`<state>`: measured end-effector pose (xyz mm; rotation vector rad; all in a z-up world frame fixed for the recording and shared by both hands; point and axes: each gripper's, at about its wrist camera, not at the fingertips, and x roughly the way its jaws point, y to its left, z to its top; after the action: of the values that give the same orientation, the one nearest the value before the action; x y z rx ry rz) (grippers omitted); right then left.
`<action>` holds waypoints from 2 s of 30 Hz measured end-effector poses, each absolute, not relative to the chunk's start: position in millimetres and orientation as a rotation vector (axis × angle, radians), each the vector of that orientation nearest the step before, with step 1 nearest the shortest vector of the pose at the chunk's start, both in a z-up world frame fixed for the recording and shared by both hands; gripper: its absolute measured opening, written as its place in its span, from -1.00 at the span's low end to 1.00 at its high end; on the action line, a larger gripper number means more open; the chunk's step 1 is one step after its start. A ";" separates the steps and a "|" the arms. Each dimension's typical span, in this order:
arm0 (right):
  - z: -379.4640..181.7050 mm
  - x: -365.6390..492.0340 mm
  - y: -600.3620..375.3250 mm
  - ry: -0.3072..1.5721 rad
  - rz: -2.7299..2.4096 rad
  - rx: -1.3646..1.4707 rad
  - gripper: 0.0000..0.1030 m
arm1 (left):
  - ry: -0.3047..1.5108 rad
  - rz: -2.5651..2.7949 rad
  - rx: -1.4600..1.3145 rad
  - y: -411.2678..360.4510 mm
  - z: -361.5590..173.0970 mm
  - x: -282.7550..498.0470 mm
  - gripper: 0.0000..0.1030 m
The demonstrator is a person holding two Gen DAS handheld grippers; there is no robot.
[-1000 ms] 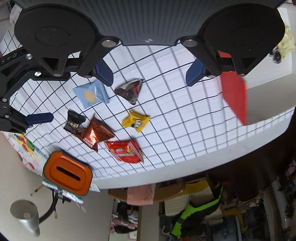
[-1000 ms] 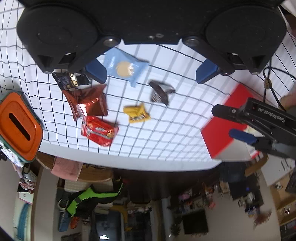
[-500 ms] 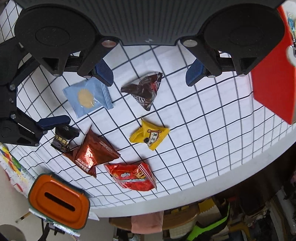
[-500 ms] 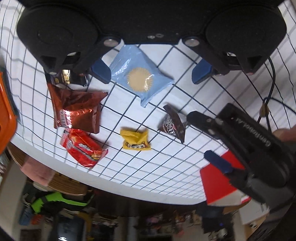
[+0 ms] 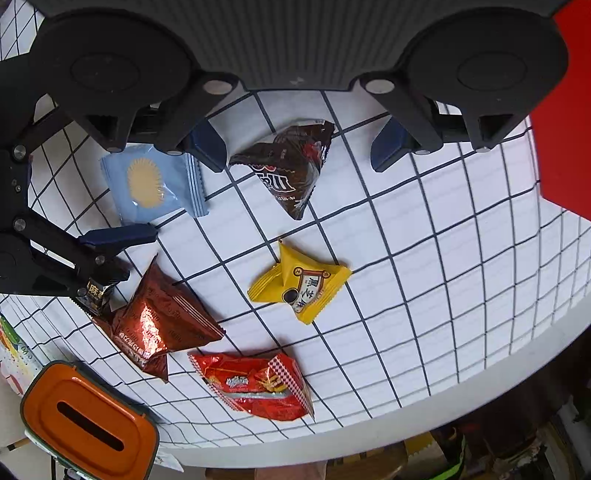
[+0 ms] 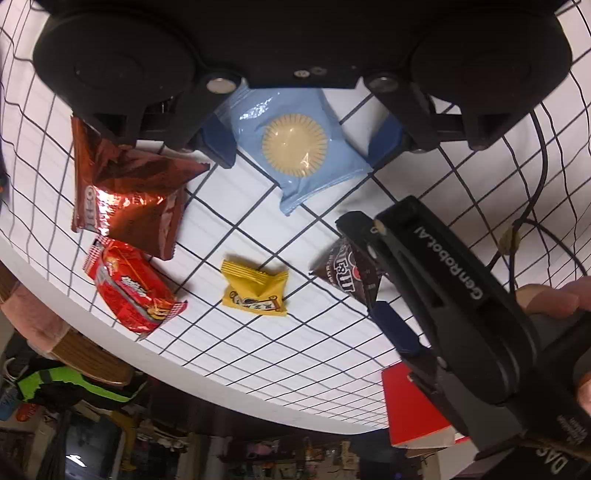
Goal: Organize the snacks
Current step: 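Grasp the brown M&M's pack with the left gripper while the right grasps the blue cookie pack, then carry the M&M's pack and blue cookie pack over the white box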
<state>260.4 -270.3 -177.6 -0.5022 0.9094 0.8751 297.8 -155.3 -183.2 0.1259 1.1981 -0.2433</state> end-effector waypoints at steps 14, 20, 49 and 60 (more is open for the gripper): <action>-175.2 247.2 -275.1 0.883 0.838 -0.440 -0.03 | 1.197 -0.247 0.161 -157.2 -185.3 304.3 0.01; -175.7 234.5 -272.7 0.874 0.771 -0.413 -0.06 | 1.184 -0.225 0.170 -153.1 -183.9 297.9 -0.03; -78.2 155.2 -217.8 0.844 0.513 -0.171 -0.06 | 1.030 -0.215 0.037 -53.2 -80.3 201.1 -0.03; -41.7 136.5 -148.8 0.804 0.540 -0.150 -0.06 | 1.004 -0.156 0.007 27.4 -48.8 170.9 -0.03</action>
<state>136.5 -148.8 -41.7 -0.1497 0.8038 0.5399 170.9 27.4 -48.8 0.0067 1.0044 -0.1560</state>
